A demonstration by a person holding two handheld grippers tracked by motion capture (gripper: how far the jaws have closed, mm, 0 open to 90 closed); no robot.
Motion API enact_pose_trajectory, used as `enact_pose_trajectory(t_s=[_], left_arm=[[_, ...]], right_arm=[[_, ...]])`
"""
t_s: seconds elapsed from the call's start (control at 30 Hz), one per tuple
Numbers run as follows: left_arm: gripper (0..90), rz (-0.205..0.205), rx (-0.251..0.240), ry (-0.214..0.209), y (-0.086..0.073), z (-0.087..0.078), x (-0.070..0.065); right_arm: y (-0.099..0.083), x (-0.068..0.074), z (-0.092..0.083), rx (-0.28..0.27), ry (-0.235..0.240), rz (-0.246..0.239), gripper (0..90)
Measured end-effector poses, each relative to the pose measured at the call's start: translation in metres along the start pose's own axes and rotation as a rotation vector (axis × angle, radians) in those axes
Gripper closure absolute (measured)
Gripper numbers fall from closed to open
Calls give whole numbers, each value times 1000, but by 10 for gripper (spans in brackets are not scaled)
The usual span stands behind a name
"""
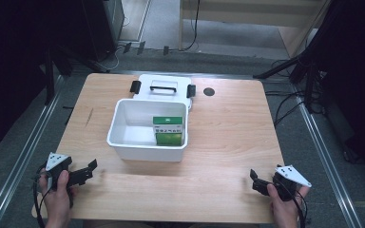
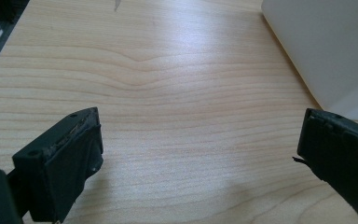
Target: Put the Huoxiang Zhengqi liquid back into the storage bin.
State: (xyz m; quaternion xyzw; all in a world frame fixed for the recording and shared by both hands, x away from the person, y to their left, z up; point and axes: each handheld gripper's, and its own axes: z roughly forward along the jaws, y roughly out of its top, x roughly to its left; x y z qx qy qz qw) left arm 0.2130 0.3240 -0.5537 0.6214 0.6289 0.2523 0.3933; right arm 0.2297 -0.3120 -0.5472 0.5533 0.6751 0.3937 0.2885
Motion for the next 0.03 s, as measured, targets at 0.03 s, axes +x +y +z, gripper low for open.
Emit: enact_pose_trajectory(t_s=[0.03], left_arm=[[10,6,-1,4,0,0,-1]], right_arm=[[0,0,0,-2,5,1,0]])
